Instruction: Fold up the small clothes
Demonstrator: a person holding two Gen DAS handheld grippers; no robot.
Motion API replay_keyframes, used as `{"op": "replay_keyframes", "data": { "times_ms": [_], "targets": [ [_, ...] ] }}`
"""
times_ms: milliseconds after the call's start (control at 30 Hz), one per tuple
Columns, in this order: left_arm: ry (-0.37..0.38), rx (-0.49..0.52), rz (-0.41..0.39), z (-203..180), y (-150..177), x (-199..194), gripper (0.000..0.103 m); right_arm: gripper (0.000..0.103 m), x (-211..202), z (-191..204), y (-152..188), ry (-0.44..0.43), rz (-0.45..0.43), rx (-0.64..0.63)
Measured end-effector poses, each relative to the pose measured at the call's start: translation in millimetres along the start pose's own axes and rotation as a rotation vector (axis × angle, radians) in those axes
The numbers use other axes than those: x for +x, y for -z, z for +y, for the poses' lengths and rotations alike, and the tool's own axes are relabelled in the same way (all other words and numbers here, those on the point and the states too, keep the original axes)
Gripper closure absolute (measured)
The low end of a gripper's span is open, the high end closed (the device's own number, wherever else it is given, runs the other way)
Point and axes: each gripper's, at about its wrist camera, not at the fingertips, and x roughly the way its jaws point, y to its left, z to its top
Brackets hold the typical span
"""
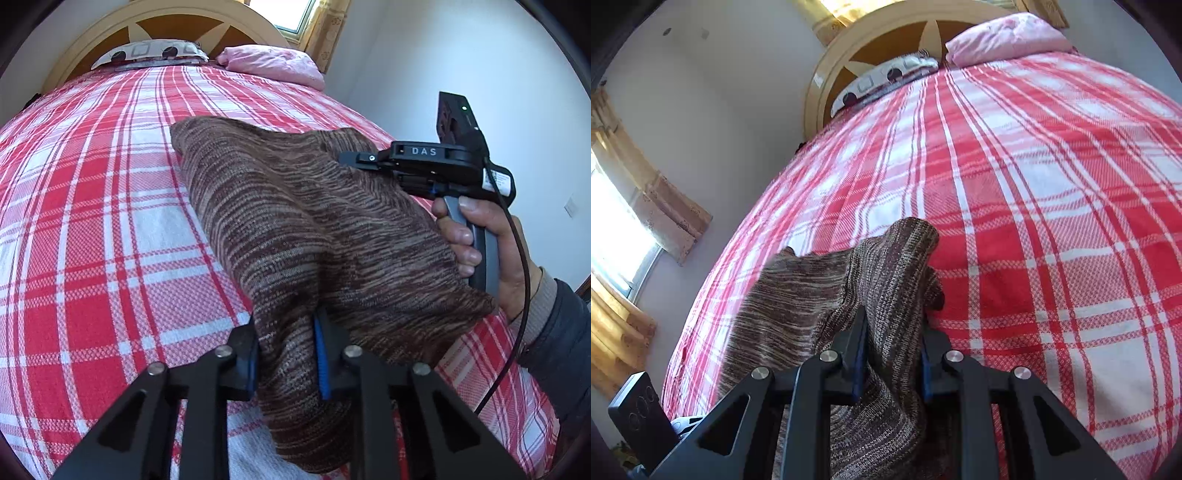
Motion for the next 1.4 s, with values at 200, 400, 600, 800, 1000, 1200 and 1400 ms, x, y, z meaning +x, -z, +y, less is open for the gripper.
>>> {"op": "replay_keyframes", "data": {
  "times_ms": [200,400,600,800,1000,1200,1400],
  "targets": [
    [0.016,-0.022,-0.025,6,2,-20,0.084,0.081,-25,25,-1,-0.034,-0.055,-0.017],
    [0.021,-0.028,-0.054,12,10,-56,0.084,0.082,-38,63,4,-0.055,-0.058,-0.051],
    [-0.009,-0.035,-0.112,23,28,-106,0.084,0.082,-46,113,14,-0.116,-0.067,-0.086],
    [-0.068,-0.06,-0.161,51,52,-157,0.084,0.082,-34,166,28,-0.189,-0.051,-0.116],
    [-0.143,-0.106,-0.185,81,80,-201,0.084,0.083,-7,224,49,-0.274,-0.012,-0.134],
    [-0.196,-0.165,-0.207,111,102,-238,0.084,0.083,18,272,68,-0.347,0.03,-0.15],
    [-0.241,-0.204,-0.222,131,126,-265,0.084,0.083,44,311,83,-0.399,0.076,-0.167]
  ]
}}
